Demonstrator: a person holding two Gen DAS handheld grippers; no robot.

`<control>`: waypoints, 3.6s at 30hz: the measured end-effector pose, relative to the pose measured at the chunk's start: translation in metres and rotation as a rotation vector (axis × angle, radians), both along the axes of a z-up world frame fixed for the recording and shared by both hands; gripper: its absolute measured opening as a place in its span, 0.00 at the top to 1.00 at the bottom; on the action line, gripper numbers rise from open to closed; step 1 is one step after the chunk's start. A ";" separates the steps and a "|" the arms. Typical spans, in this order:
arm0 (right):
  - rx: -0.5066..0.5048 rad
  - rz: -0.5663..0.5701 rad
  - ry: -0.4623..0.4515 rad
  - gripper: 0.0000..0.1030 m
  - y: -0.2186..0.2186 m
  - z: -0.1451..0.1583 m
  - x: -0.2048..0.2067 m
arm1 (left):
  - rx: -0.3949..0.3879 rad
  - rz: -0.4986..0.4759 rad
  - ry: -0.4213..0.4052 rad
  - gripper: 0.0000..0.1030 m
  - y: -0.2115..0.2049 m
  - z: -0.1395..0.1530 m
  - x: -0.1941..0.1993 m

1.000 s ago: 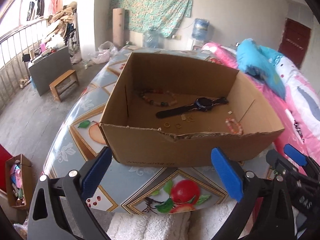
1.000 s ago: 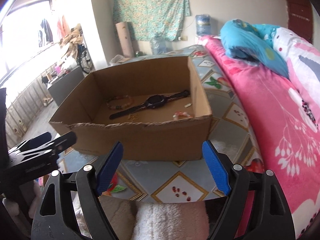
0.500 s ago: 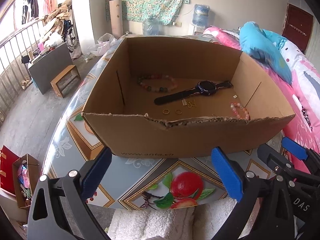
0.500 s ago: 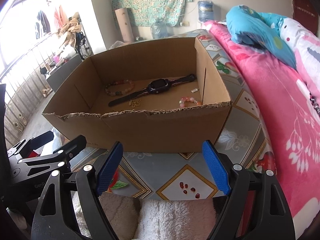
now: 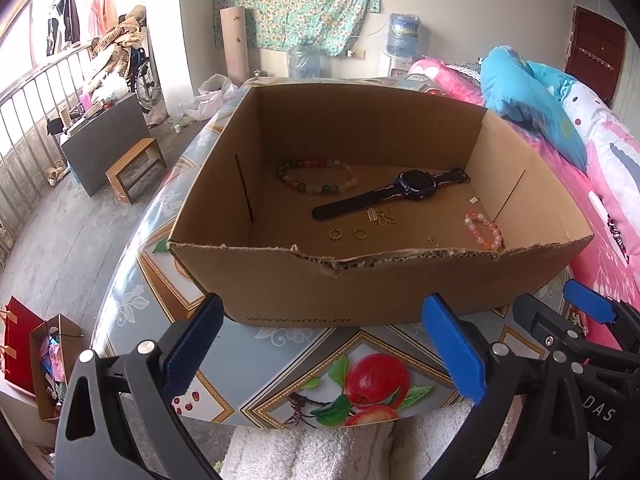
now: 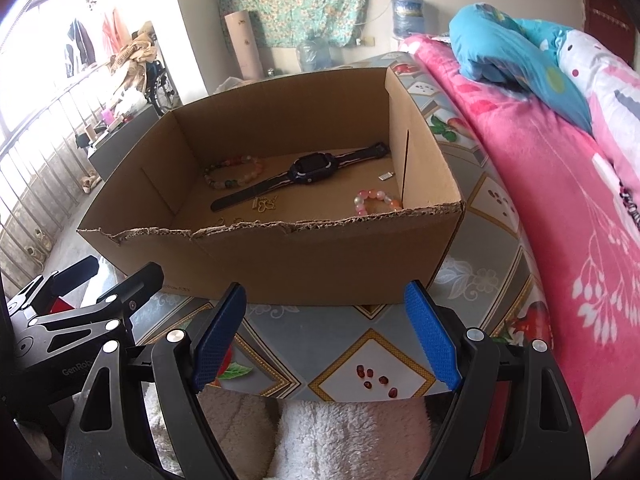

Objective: Organize jewelry

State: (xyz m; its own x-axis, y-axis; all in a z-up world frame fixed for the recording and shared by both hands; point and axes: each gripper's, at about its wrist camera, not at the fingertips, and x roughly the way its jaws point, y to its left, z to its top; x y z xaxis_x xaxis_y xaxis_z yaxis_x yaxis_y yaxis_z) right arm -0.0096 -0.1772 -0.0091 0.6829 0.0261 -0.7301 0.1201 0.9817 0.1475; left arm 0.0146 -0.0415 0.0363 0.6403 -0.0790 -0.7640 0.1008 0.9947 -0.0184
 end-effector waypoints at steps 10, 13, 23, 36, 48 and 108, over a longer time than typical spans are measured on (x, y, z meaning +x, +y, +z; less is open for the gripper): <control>-0.004 0.000 0.015 0.24 0.001 -0.002 0.001 | -0.024 0.009 0.033 0.05 0.003 -0.003 0.002; -0.005 -0.002 0.014 0.24 0.000 -0.002 0.000 | -0.031 0.010 0.037 0.05 0.003 -0.004 0.001; -0.014 -0.003 0.011 0.24 0.001 -0.002 0.000 | -0.041 0.012 0.037 0.05 0.005 -0.004 0.000; -0.005 -0.007 0.012 0.24 -0.002 -0.002 0.000 | -0.035 0.008 0.058 0.05 0.004 -0.009 0.001; 0.000 -0.012 0.023 0.24 -0.002 -0.006 0.000 | -0.030 0.011 0.064 0.05 0.004 -0.012 0.002; 0.006 -0.013 0.045 0.25 -0.003 -0.011 0.003 | -0.023 0.013 0.101 0.06 0.003 -0.023 0.003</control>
